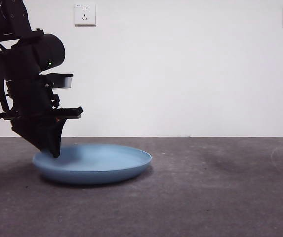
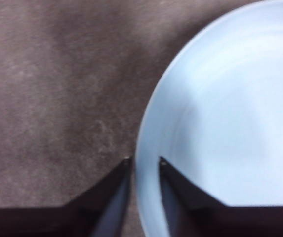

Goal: Pick up the plate,pick up the cloth,clean the plate with the cloth

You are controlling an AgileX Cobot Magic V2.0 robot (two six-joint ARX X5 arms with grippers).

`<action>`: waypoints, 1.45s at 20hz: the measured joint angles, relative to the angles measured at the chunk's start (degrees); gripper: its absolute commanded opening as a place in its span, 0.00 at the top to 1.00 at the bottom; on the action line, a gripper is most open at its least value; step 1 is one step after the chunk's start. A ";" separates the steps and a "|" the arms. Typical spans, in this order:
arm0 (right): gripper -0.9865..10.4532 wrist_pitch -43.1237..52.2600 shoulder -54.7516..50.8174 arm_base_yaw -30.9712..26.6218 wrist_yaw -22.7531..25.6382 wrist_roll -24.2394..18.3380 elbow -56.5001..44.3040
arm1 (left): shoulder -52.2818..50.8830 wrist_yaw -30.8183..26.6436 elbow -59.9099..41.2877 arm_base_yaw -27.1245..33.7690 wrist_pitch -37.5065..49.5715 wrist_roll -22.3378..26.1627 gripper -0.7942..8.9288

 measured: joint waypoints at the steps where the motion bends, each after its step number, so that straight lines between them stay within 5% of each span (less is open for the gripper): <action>1: 0.93 -0.07 0.13 0.00 2.89 0.02 -0.02 | -0.04 0.11 0.00 -0.02 1.27 0.00 0.58; 5: 0.93 -0.11 4.48 -0.13 14.69 0.72 -0.02 | -1.60 1.57 1.31 -0.13 1.77 -0.83 0.58; 14: 0.93 1.64 20.85 -4.15 14.43 4.20 -0.02 | -14.80 9.07 2.67 -1.51 0.46 -2.34 0.58; 16: 0.93 1.62 26.16 -6.12 11.08 4.55 0.00 | -17.70 10.23 2.67 -1.51 -2.12 -2.58 0.58; 20: 0.91 1.46 37.03 -11.19 -4.02 5.38 -0.02 | -25.03 12.26 2.67 -1.51 -7.96 -2.56 0.60; 24: 0.90 0.61 41.59 -13.75 -6.38 5.73 -0.02 | -27.50 12.26 2.67 -1.51 -12.07 -2.54 0.60; 29: 0.63 -1.29 41.77 -15.58 -6.34 5.73 -0.02 | -27.41 12.26 2.67 -1.51 -13.51 -2.51 0.60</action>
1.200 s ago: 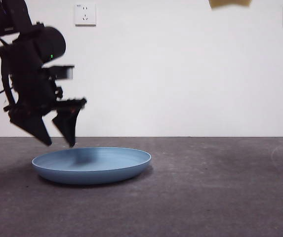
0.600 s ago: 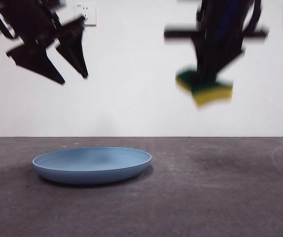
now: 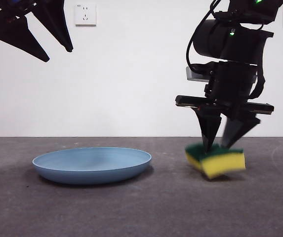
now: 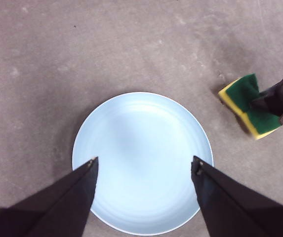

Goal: Pick up the plate,pick up the cloth,clean the plate with the cloth

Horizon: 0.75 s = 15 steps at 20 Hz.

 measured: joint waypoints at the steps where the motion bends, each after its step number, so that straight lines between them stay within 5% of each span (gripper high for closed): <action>1: 0.63 -0.50 0.00 -0.09 0.00 0.00 0.00 | 0.00 -0.02 0.00 0.00 0.00 -0.02 0.60; 9: 0.64 -1.75 -0.87 -0.55 0.04 0.00 0.00 | 0.00 -0.26 0.00 0.00 0.02 0.04 0.60; 13: 0.65 -3.15 -9.62 -0.55 0.02 0.00 -0.02 | 0.00 -0.46 0.00 0.00 0.00 0.28 0.61; 15: 0.79 -3.74 -14.82 -0.50 0.02 0.00 -0.02 | 0.00 -0.46 0.00 0.00 -0.02 0.66 0.78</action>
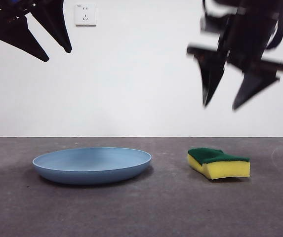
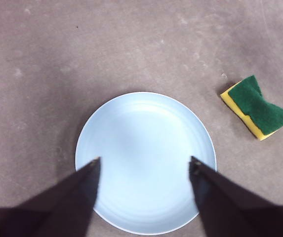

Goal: Pick up the plate,pick up the cloth,clean the plate with the cloth

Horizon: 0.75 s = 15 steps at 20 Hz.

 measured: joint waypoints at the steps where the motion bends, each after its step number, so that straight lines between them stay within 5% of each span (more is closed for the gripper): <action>1: 0.88 -0.59 -2.43 0.00 0.00 -0.02 0.00 | 0.00 0.00 0.00 0.00 -0.28 0.11 0.89; 7: 0.92 -1.81 -15.58 0.00 0.00 -2.58 0.00 | -2.45 0.02 -0.04 -1.14 -3.43 0.42 0.93; 15: 0.92 -4.15 -28.46 3.08 0.20 -5.53 -0.85 | -24.72 -6.71 -2.93 -6.19 -1.49 0.44 0.93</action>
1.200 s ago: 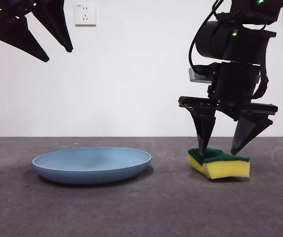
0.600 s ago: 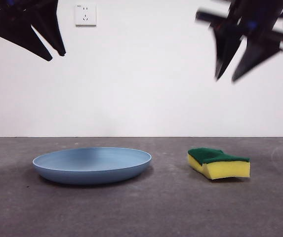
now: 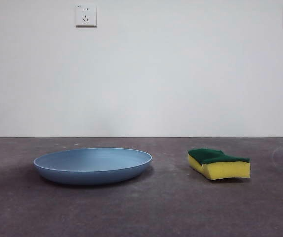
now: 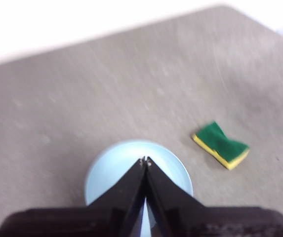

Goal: Pick up the plate,pick up the cloth,clean the plate with the cloth

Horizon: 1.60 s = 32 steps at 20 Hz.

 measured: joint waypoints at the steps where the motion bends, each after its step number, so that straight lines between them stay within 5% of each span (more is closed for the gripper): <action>1: 0.92 0.04 -1.42 0.48 0.00 -0.11 -1.29 | -2.67 -0.92 -2.40 -0.50 0.87 0.00 0.93; 10: 0.92 14.08 -19.63 4.07 7.58 -0.07 -28.74 | -26.73 -3.67 -32.68 -1.09 11.28 -1.77 0.93; 26: 0.91 14.69 -19.89 4.07 7.54 -0.04 -29.99 | -26.29 -4.26 -32.63 -1.01 10.97 -1.75 0.92; 32: 0.91 14.69 -19.89 4.07 7.54 -0.02 -29.99 | -35.04 -3.37 -36.48 8.72 19.93 3.89 0.92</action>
